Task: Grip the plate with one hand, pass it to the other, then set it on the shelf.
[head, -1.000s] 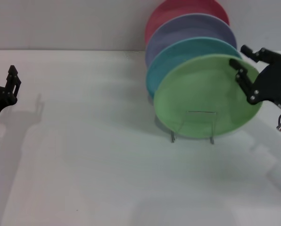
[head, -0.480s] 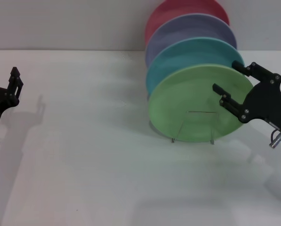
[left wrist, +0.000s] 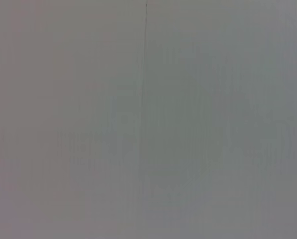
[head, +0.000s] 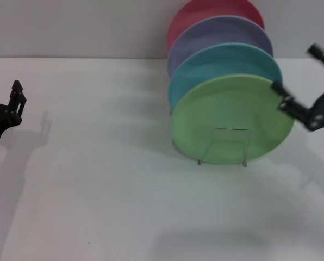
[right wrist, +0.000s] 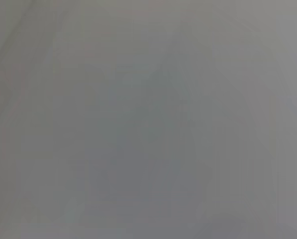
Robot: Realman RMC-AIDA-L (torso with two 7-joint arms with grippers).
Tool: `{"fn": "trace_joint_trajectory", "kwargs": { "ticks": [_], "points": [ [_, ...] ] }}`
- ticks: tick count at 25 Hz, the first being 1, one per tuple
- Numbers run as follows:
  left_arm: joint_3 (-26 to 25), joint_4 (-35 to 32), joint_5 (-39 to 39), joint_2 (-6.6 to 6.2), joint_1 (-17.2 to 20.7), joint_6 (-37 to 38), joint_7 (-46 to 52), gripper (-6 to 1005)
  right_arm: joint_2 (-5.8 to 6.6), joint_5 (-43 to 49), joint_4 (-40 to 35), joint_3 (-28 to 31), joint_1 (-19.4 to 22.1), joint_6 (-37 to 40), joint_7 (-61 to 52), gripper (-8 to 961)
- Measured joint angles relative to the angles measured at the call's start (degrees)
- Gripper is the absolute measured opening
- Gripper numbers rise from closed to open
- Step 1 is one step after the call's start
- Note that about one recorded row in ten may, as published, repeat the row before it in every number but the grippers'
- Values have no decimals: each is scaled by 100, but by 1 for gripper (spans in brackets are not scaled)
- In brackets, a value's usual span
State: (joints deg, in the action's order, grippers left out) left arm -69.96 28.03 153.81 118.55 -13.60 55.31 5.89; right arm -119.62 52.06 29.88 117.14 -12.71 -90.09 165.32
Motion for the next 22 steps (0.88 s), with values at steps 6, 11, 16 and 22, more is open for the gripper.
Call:
{"fn": "trace_joint_trajectory", "kwargs": {
  "ticks": [6,11,16,22],
  "points": [
    [-6,-51,-17,-7,1,44,-51,586,-28,-1929,-505,191,214,-550,0,808],
    [-52,-355,-32,0,-56,283,-84,586,-27,-3538,-1185,110,391,-299,-322,813],
    [-168,-812,-51,1,-238,496,-247,586,-26,-4934,-1729,110,364,312,-804,818],
    [-233,-956,-55,1,-317,521,-683,586,-26,-4998,-1971,-184,302,421,-416,820]
  ]
}}
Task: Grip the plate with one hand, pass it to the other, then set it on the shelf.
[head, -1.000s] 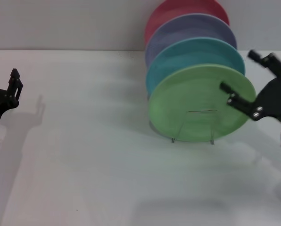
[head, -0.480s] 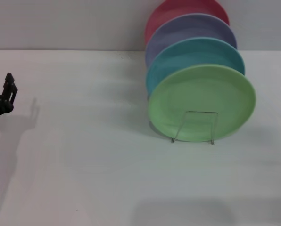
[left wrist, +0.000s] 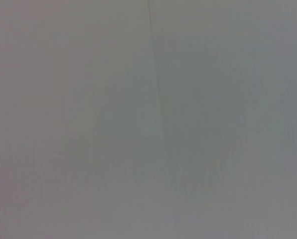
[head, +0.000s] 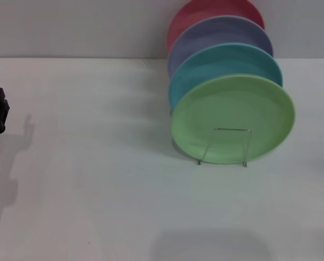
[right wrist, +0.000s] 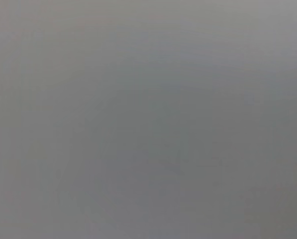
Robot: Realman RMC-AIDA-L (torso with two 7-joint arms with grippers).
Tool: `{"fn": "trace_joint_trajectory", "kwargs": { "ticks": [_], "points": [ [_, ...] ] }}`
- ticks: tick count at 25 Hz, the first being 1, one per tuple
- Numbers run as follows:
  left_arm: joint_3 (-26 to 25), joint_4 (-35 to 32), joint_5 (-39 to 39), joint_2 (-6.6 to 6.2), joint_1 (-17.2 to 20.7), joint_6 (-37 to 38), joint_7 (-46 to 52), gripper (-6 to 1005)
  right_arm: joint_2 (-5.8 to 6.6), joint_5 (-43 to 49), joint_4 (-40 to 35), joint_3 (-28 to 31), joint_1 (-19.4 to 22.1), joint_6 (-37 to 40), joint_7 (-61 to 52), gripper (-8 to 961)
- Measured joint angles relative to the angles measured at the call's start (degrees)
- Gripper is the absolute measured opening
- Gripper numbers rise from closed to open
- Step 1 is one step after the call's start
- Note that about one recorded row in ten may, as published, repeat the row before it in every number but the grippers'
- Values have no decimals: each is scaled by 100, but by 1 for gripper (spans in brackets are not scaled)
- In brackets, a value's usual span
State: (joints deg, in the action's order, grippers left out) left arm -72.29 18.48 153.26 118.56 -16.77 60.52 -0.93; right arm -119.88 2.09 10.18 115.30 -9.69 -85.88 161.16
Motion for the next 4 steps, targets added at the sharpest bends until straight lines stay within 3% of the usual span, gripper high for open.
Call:
{"fn": "trace_joint_trajectory", "kwargs": {
  "ticks": [4],
  "points": [
    [-84,-2,2,1,-3,48,-70,586,0,3,-11,-201,31,-10,302,820]
  ]
}}
